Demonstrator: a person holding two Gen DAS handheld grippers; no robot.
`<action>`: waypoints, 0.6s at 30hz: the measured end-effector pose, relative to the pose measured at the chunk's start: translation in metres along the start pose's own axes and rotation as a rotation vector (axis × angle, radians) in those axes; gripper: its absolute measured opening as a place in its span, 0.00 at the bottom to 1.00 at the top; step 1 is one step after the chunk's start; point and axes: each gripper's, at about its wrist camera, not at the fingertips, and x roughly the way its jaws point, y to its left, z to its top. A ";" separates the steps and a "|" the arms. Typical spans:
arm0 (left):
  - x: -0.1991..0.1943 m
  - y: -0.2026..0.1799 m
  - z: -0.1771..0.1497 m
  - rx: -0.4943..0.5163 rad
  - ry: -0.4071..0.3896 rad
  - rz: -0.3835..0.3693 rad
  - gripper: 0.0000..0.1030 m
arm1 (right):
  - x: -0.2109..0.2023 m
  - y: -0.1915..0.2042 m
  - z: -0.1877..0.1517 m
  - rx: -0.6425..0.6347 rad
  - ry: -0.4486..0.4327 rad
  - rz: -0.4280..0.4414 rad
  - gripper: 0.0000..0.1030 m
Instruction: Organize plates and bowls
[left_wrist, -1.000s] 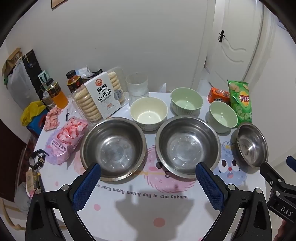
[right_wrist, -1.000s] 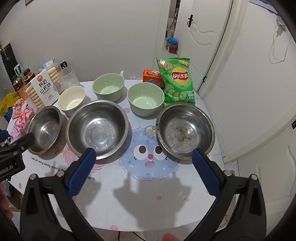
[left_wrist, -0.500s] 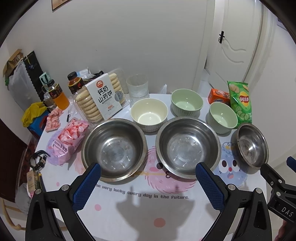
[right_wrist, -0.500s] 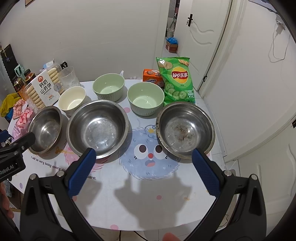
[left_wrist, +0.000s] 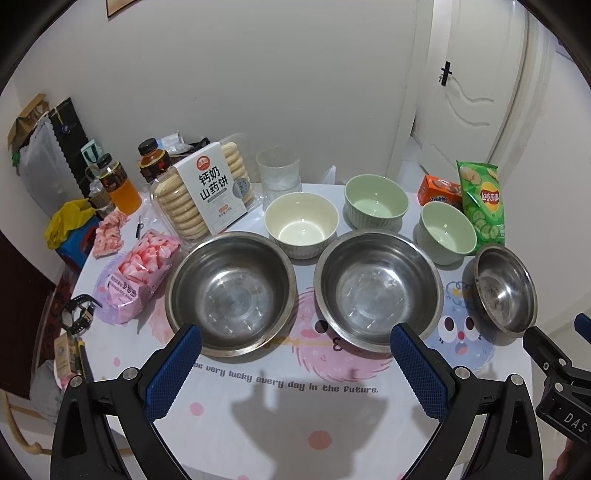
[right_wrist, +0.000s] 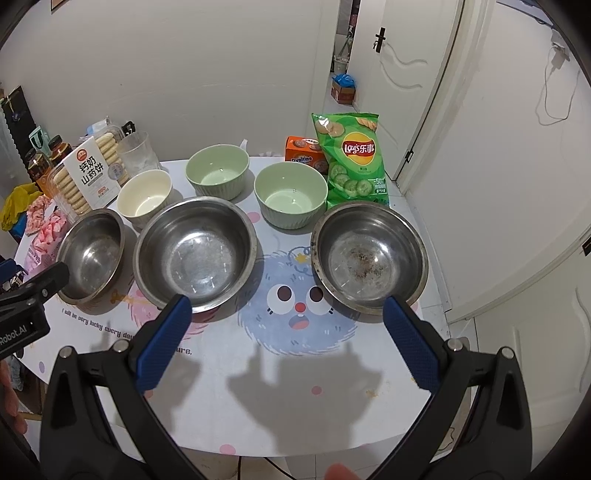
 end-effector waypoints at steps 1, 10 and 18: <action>0.000 0.000 0.000 0.001 0.000 0.000 1.00 | 0.000 0.000 0.000 0.000 0.001 0.000 1.00; 0.000 0.000 0.000 0.000 0.000 0.001 1.00 | 0.000 0.000 0.000 0.002 0.003 0.000 1.00; -0.001 -0.001 -0.001 0.005 0.001 0.001 1.00 | 0.000 -0.001 -0.001 0.001 0.008 0.001 1.00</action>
